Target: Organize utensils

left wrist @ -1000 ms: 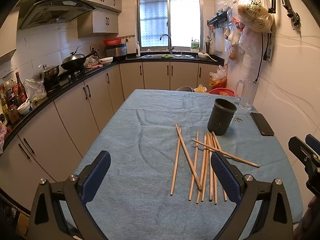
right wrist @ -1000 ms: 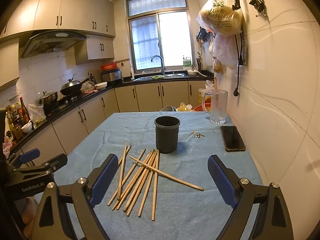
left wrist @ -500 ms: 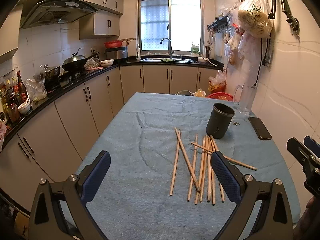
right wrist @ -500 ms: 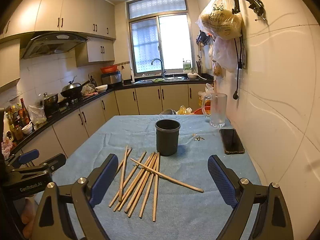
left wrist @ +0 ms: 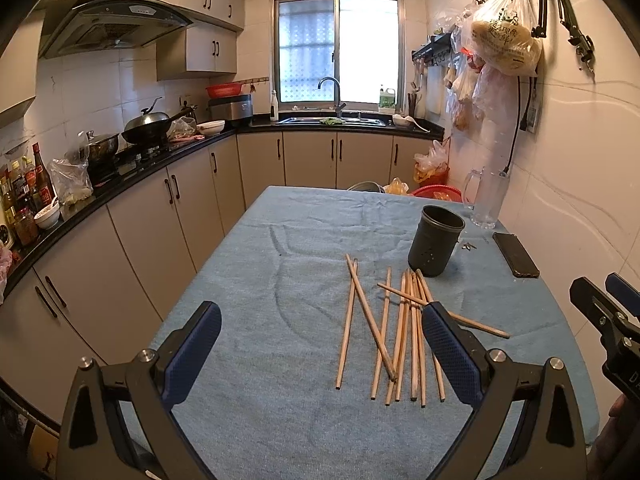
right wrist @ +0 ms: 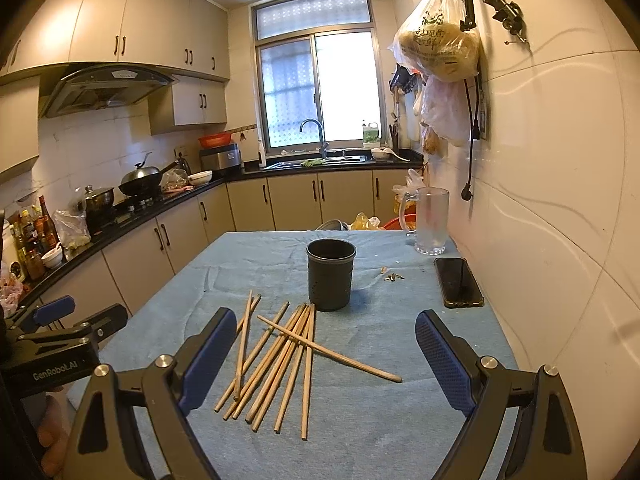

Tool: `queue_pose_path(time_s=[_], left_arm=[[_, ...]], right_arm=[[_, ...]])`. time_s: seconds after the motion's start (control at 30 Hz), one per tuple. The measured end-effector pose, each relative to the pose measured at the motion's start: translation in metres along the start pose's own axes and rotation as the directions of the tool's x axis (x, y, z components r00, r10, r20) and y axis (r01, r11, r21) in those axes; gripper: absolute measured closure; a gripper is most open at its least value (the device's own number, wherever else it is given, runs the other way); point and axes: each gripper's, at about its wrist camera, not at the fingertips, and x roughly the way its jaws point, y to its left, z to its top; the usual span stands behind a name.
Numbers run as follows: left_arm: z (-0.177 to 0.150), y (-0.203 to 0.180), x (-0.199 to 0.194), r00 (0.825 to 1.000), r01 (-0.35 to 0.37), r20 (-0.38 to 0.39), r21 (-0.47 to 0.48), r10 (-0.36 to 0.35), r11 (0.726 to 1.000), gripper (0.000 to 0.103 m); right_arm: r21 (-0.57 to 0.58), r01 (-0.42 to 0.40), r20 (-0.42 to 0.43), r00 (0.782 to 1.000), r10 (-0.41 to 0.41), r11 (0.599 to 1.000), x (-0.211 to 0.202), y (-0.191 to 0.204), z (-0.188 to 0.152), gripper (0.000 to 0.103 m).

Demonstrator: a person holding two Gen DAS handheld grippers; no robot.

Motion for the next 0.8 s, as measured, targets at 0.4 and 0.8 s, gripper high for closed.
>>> queue_pose_path(time_s=[0.4, 0.8], left_arm=[[0.0011, -0.0016, 0.0022, 1.000, 0.005, -0.009, 0.004, -0.005, 1.000, 0.003], [-0.0009, -0.0020, 0.0020, 1.000, 0.008, -0.007, 0.006, -0.008, 1.000, 0.003]], right_arm=[[0.004, -0.005, -0.005, 1.000, 0.005, 1.000, -0.0003, 0.0015, -0.0003, 0.011], [0.000, -0.002, -0.004, 1.000, 0.002, 1.000, -0.0034, 0.0036, -0.0001, 0.011]])
